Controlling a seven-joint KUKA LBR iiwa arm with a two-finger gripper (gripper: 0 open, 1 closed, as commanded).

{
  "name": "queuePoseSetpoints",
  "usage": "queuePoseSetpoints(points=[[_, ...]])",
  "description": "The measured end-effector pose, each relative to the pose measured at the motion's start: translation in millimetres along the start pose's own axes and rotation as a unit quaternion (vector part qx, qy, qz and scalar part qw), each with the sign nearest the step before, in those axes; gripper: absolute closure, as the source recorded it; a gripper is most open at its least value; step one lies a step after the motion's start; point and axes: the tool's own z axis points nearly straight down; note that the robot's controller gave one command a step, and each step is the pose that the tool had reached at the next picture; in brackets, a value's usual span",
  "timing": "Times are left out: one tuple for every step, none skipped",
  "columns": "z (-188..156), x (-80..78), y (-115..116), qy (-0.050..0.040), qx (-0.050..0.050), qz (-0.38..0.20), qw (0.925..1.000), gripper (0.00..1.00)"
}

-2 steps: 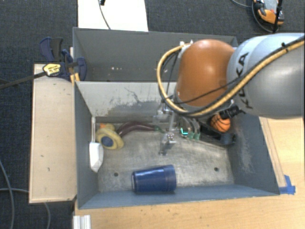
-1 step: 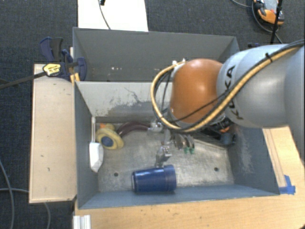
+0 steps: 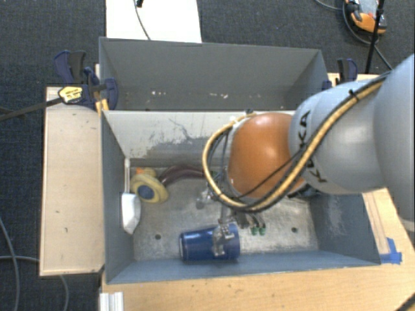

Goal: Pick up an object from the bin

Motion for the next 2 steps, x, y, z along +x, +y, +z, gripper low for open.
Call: queuePoseSetpoints(points=[[53.6,5.0,0.2,-0.0025,0.000,-0.042,0.9991,1.00],[53.6,5.1,0.2,-0.0025,0.000,-0.042,0.9991,1.00]])
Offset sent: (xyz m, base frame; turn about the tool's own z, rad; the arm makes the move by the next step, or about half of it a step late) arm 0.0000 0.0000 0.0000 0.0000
